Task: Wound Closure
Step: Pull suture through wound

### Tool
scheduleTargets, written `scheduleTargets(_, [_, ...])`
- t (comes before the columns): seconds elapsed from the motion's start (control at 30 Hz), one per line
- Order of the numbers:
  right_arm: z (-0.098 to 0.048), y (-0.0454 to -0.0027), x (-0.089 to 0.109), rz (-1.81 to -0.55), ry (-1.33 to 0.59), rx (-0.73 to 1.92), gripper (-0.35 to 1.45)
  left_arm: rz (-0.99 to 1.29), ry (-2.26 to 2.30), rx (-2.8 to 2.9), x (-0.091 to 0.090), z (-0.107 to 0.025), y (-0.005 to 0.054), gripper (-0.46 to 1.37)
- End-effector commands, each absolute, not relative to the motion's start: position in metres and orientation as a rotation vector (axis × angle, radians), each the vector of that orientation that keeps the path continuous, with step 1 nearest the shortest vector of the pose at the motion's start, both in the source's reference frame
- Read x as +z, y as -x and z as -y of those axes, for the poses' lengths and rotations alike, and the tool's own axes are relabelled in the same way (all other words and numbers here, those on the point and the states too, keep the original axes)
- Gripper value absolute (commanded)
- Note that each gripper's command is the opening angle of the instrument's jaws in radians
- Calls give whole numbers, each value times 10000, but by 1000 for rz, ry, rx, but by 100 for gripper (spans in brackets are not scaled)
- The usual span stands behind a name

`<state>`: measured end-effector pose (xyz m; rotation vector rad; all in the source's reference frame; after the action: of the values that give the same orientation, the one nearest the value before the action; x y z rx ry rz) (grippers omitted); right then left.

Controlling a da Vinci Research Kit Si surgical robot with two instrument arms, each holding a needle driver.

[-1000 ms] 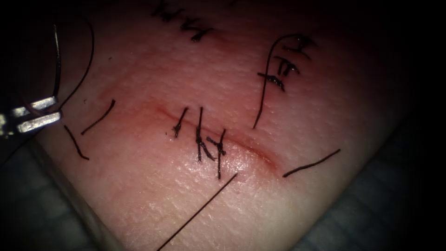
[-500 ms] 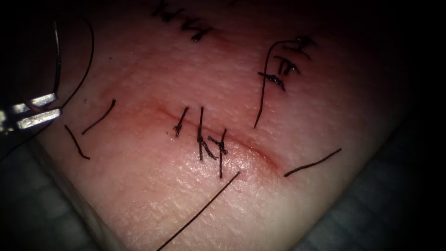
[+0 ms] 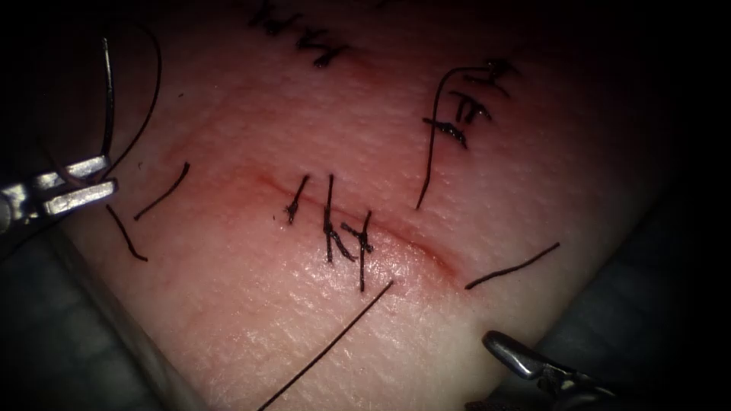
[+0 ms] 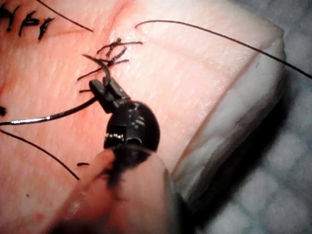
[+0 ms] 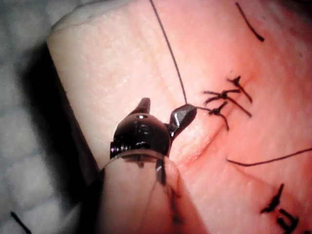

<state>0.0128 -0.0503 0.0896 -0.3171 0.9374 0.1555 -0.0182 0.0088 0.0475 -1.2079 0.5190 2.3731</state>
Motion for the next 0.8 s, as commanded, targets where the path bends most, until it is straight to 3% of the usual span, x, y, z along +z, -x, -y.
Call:
scheduleTargets(0.03, [500,-132,902,-955,308,143,139,-518,1208,2378,474,-88,182,-35])
scheduleTargets(0.47, [492,-188,991,-995,290,88,137,-522,1221,2389,472,-86,180,-35])
scheduleTargets(0.8, [500,-202,1018,-996,241,92,118,-527,1223,2394,473,-86,180,-35])
